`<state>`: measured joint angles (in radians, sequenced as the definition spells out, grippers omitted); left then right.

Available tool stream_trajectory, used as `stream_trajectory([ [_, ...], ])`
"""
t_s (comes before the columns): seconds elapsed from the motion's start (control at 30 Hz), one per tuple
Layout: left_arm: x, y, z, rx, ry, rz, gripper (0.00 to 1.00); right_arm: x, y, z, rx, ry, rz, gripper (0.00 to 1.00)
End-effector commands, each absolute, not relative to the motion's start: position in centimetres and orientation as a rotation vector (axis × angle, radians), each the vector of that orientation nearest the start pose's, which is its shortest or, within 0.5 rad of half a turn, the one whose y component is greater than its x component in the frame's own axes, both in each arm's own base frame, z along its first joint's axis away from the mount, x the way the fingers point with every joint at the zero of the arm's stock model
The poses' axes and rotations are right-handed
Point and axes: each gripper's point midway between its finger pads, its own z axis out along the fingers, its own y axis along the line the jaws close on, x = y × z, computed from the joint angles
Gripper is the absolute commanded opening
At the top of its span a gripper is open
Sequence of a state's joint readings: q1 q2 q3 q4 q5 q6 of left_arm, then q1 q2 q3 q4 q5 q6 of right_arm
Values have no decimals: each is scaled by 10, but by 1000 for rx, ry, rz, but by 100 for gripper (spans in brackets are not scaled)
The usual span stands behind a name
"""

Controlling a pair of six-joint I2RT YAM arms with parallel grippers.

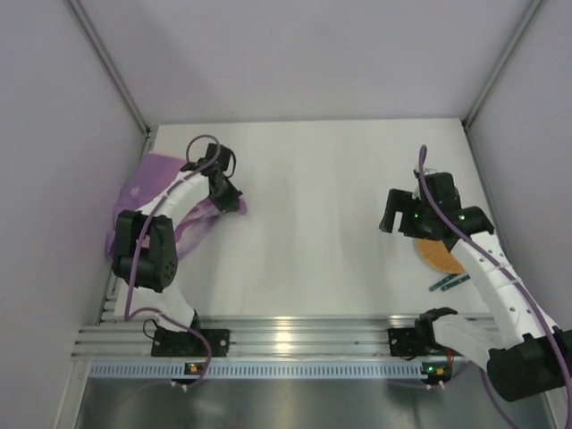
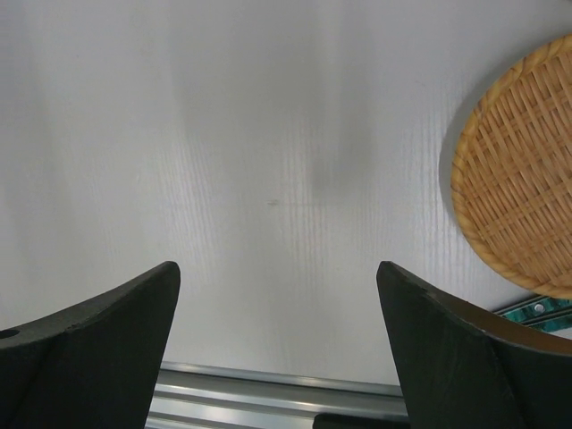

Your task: Set the dinner table for one person

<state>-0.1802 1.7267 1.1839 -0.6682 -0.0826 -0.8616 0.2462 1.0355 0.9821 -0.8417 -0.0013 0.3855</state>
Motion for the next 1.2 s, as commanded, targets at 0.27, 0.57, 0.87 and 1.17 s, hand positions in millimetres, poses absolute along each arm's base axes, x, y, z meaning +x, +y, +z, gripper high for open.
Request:
stream_trajectory([
  [0.27,407,-374,180,-599,2595,-904,98,250,74,154,171,2537,215,92],
  [0.57,406,-378,261,-427,2443,-1029,99,266,98,160,147,2545,359,92],
  [0.87,368,-228,189,-94,2578,-138,98,267,122,150,174,2561,531,92],
  [1.17,316,-192,92,181,2743,130,99,263,124,149,142,2574,549,92],
])
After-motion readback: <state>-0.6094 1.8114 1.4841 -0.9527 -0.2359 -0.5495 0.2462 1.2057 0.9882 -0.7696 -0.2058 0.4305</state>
